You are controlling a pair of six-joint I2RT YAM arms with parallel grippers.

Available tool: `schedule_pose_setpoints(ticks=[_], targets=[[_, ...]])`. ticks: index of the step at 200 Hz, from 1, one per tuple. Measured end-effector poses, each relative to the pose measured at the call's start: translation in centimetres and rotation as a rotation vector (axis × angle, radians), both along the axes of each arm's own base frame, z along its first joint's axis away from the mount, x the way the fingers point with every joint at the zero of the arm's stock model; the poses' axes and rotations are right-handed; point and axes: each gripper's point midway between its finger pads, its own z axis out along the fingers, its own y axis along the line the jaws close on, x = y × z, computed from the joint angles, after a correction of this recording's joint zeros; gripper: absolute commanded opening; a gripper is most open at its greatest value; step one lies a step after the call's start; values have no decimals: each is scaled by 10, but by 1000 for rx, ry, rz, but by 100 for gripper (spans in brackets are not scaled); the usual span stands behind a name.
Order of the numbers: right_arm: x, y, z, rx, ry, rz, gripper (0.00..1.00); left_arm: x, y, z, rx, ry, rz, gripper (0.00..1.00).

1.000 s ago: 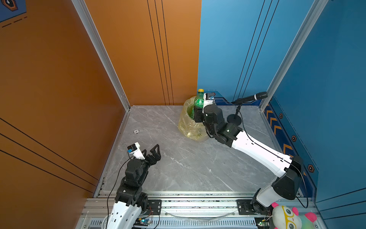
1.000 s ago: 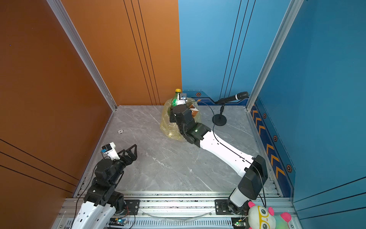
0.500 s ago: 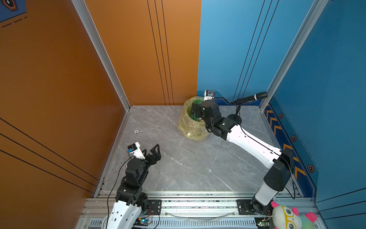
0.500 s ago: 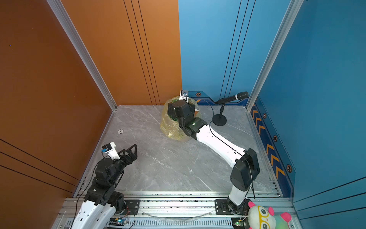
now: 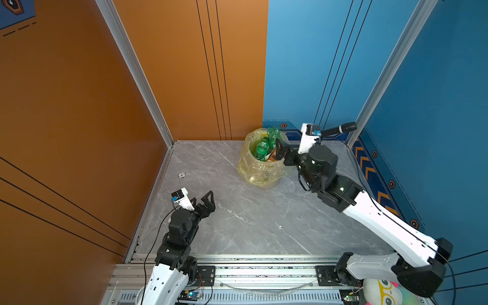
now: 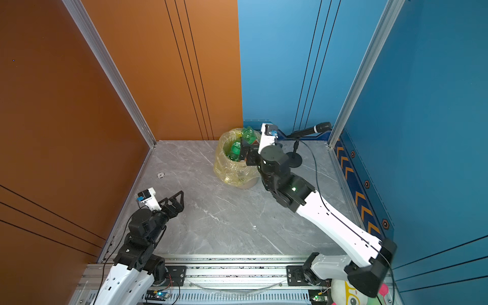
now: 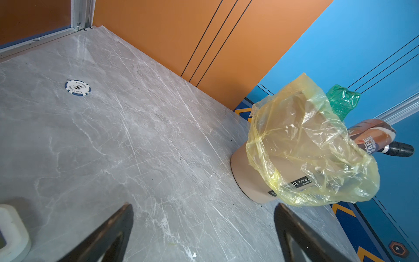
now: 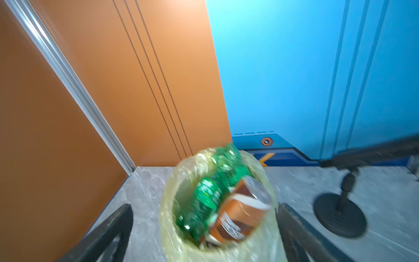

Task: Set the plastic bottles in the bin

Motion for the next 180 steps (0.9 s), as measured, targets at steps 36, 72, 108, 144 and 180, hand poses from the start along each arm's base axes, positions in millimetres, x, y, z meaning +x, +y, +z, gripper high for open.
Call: schedule_pose_setpoints(ticks=[36, 72, 108, 144, 180], targets=[[-34, -63, -99, -93, 85, -94, 100, 1, 0, 3, -2, -16, 1, 98], [-51, -105, -159, -208, 147, -203, 100, 6, 5, 3, 45, -30, 26, 98], [-41, -159, -204, -292, 185, -377, 100, 22, 30, -17, 249, 11, 144, 98], [-22, -194, -270, -400, 291, -472, 100, 41, 58, -54, 497, 87, 232, 98], [5, -211, -299, -430, 307, -494, 100, 74, 78, -94, 595, 213, 214, 97]])
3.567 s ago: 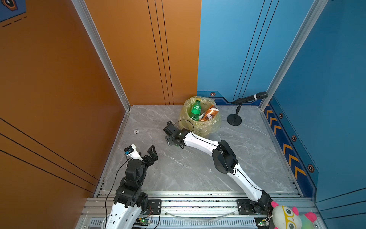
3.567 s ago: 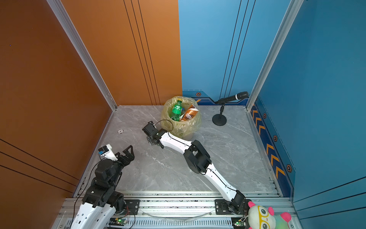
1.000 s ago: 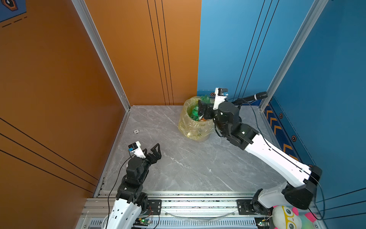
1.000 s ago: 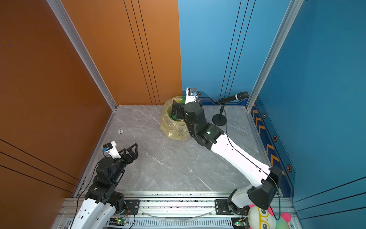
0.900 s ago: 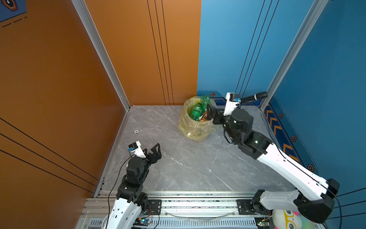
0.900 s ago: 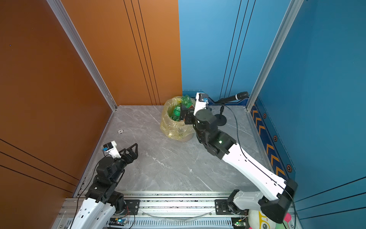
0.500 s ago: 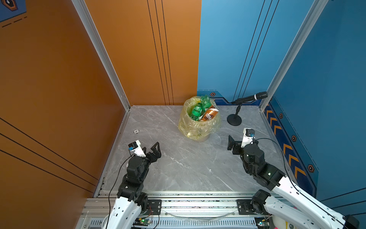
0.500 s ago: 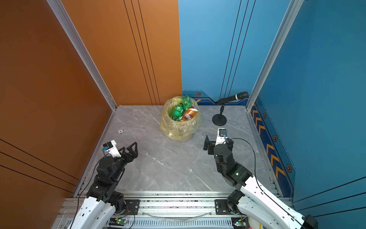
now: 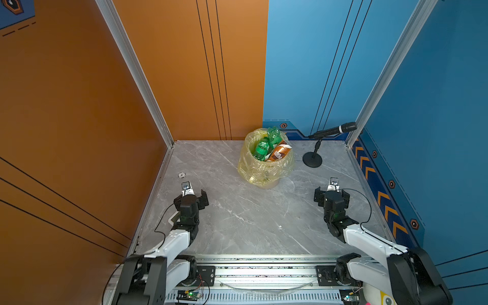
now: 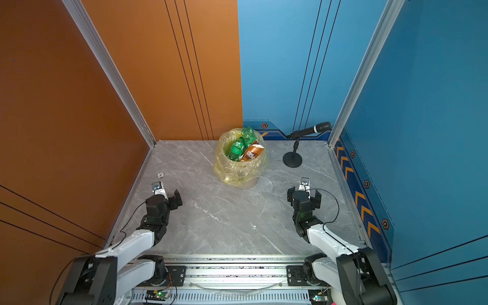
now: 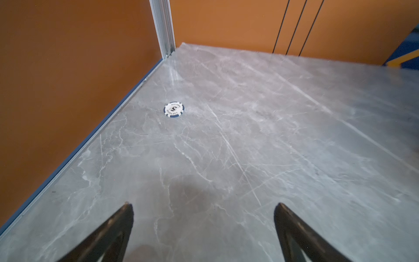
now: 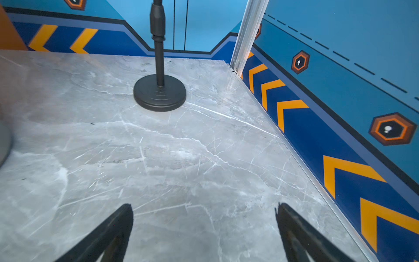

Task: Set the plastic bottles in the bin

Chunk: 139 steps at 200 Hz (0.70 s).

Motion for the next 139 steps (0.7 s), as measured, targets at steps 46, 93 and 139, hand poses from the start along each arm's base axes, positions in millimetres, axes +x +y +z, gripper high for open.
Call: schedule_pose_setpoints(ticks=[46, 93, 139], targets=[[27, -1, -34, 9, 20, 65, 99, 47, -12, -29, 43, 49, -96, 97], [41, -10, -35, 69, -23, 89, 100, 53, -13, -18, 55, 0, -106, 98], [46, -9, -29, 77, -42, 87, 100, 56, -16, -11, 64, -32, -115, 98]])
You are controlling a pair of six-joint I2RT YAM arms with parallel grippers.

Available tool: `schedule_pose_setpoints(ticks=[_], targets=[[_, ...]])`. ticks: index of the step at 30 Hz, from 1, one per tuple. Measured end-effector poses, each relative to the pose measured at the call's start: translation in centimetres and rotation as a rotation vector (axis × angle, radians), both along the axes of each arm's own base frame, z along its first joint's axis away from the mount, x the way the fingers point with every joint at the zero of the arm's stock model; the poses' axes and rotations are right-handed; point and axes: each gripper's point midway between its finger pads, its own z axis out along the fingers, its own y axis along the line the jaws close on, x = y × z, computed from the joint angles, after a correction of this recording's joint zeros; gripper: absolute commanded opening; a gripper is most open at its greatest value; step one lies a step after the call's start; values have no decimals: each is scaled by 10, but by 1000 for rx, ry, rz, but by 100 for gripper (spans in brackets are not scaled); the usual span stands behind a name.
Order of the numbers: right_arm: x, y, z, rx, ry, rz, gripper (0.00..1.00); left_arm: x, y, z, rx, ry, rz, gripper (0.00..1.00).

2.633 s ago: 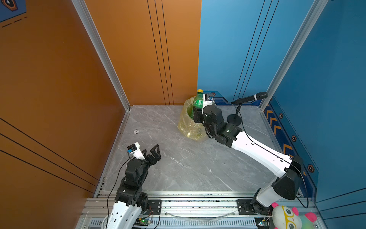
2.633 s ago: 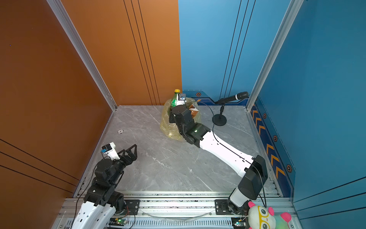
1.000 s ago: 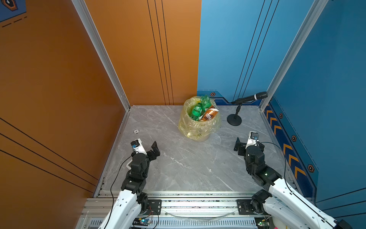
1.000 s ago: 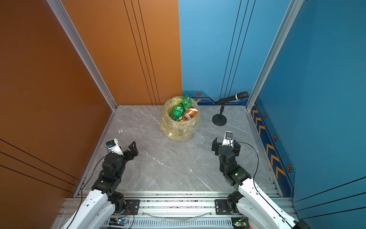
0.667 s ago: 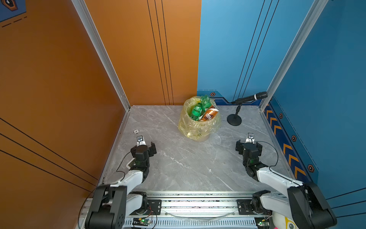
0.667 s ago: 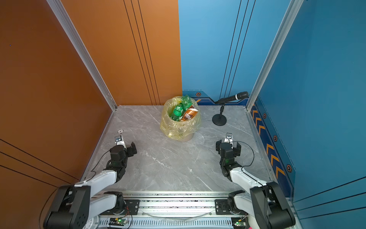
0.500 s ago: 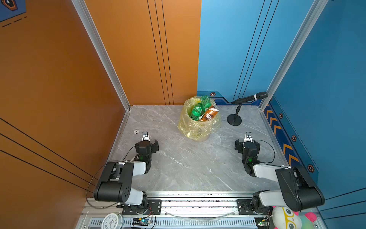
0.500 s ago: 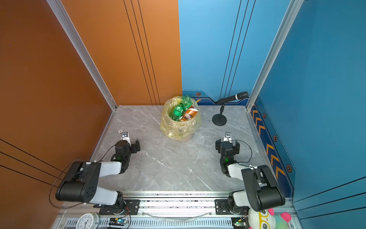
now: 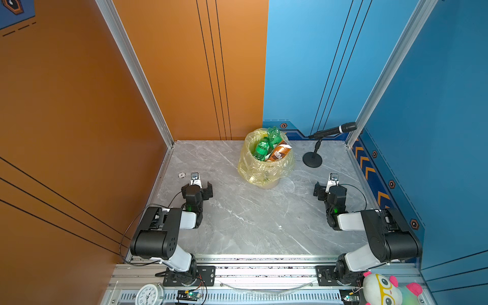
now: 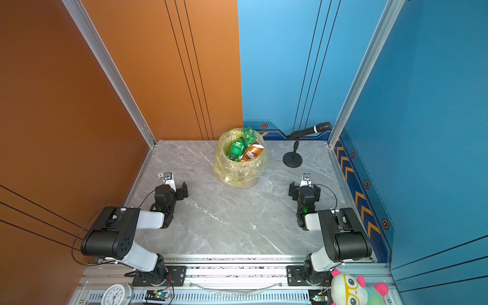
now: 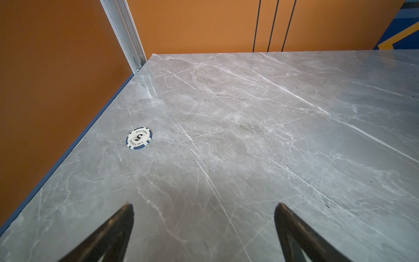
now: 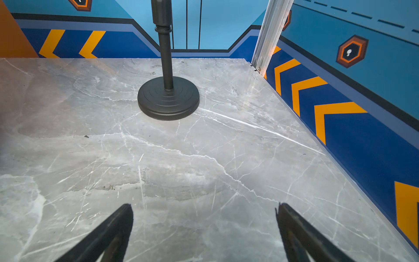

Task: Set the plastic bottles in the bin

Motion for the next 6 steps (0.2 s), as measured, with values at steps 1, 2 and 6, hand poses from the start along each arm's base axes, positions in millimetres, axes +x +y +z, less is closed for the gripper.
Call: schedule_pose_setpoints(ticks=[1, 2, 6], targets=[[0, 0, 0, 1, -1, 1, 100, 0, 0, 1, 1, -2, -1, 98], [1, 0, 0, 6, 1, 8, 100, 0, 0, 1, 1, -4, -1, 98], [4, -2, 2, 16, -2, 11, 100, 1, 0, 1, 1, -6, 0, 98]])
